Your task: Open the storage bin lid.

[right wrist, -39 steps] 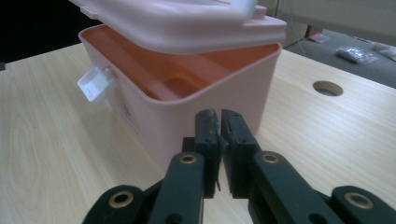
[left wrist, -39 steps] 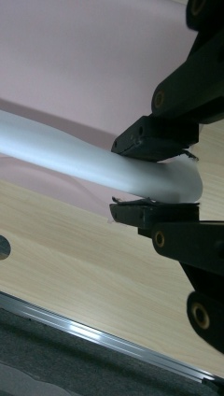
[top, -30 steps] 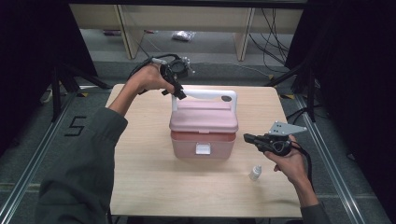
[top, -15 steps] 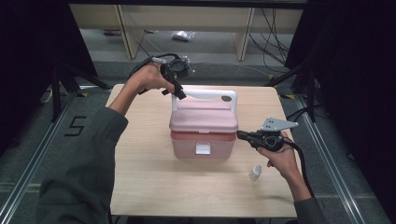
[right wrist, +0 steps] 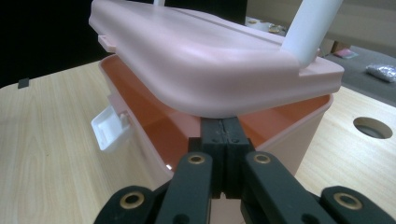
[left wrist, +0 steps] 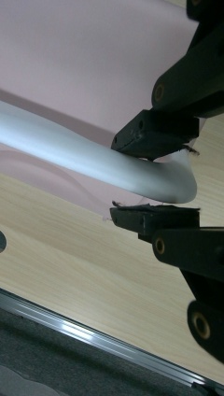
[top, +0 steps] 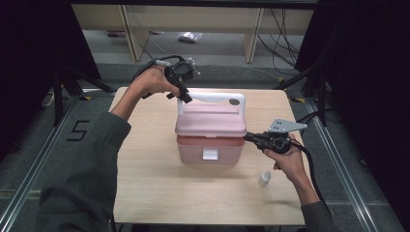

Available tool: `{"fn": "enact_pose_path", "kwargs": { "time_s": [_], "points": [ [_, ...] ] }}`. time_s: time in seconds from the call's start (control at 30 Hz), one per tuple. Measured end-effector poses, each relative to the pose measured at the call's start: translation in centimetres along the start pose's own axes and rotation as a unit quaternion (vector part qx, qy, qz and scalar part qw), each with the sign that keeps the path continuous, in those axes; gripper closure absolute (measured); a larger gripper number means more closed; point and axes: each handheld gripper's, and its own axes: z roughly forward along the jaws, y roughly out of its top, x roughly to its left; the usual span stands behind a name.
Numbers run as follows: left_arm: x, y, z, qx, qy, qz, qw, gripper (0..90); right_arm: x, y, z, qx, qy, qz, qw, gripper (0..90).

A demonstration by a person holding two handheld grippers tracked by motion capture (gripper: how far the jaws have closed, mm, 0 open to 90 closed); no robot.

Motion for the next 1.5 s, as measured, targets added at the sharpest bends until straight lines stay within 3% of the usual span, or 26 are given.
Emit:
{"fn": "enact_pose_path", "kwargs": {
  "time_s": [0.03,0.07,0.1,0.13,0.23,0.3,0.37,0.43,0.57,0.77,0.97,1.1,1.13,1.2,1.23,1.27,1.3,1.4,1.43,1.5],
  "points": [
    [0.0,-0.1,0.0,-0.001,0.001,0.0,1.0,61.7,0.2,-0.1,0.1,-0.001,0.005,0.017,0.9998,90.0],
    [0.0,-0.2,-0.1,-0.003,0.005,-0.002,1.0,60.1,0.2,0.0,0.1,0.005,0.005,0.015,0.9999,90.0],
    [0.0,-0.3,-0.2,-0.013,0.008,-0.012,0.9998,57.7,0.2,0.0,0.1,0.002,0.003,0.014,0.9999,90.0],
    [0.1,-0.6,-0.6,-0.031,0.025,-0.029,0.9988,49.0,0.2,-0.1,0.2,-0.002,0.003,0.015,0.9999,90.0],
    [0.1,-1.2,-1.0,-0.041,0.021,-0.036,0.9983,49.3,0.1,0.0,0.2,-0.005,0.001,0.009,0.9999,90.0],
    [0.0,-1.7,-1.4,-0.041,0.022,-0.027,0.9985,47.9,0.0,0.0,0.2,-0.005,0.006,0.009,0.9999,90.0],
    [-0.4,-2.2,-1.8,-0.049,0.023,-0.036,0.9979,45.5,0.0,0.1,0.2,-0.008,-0.002,0.007,0.9999,90.0],
    [-0.8,-2.6,-2.3,-0.052,0.021,-0.026,0.9981,44.8,0.0,0.3,0.2,-0.008,0.001,0.006,0.9999,90.0],
    [-2.1,-3.5,-3.3,-0.055,0.033,-0.022,0.9977,41.8,-0.1,0.3,0.2,-0.014,-0.004,0.005,0.9999,90.0],
    [-3.3,-5.9,-5.5,-0.094,0.056,-0.043,0.9931,38.1,-0.2,0.3,0.2,-0.015,-0.004,0.007,0.9999,90.0],
    [-4.3,-8.7,-6.2,-0.116,0.066,-0.074,0.9883,36.4,-0.2,0.4,0.0,-0.012,-0.008,0.017,0.9997,90.0],
    [-5.0,-10.8,-5.3,-0.129,0.064,-0.1,0.9845,36.0,-0.4,0.6,-0.2,-0.021,-0.004,0.017,0.9996,90.0],
    [-5.2,-11.7,-4.5,-0.127,0.069,-0.104,0.9839,35.8,-0.6,0.8,-0.3,-0.021,-0.013,0.004,0.9997,90.0],
    [-5.4,-12.1,-4.0,-0.126,0.067,-0.106,0.984,35.8,-0.4,0.9,-0.4,-0.02,-0.011,0.017,0.9996,90.0],
    [-5.5,-12.6,-3.6,-0.127,0.065,-0.111,0.9835,35.8,-0.6,1.0,-0.4,-0.021,-0.012,0.004,0.9997,90.0],
    [-5.8,-13.3,-2.6,-0.135,0.061,-0.12,0.9817,35.9,-0.5,1.3,-0.4,-0.021,-0.012,0.01,0.9997,90.0],
    [-5.8,-13.3,-2.6,-0.135,0.061,-0.12,0.9817,36.1,-0.4,1.4,-0.5,-0.017,-0.007,0.017,0.9997,90.0],
    [-6.2,-14.0,-0.8,-0.155,0.049,-0.14,0.9767,36.2,-0.6,1.8,-0.3,-0.03,-0.017,0.006,0.9994,90.0],
    [-6.4,-14.3,0.4,-0.169,0.037,-0.156,0.9726,36.3,-0.6,2.0,-0.2,-0.03,-0.014,0.005,0.9994,90.0],
    [-6.6,-14.4,1.1,-0.17,0.033,-0.16,0.9717,36.3,-0.6,2.1,-0.2,-0.024,-0.01,0.005,0.9997,90.0]
  ]
}}
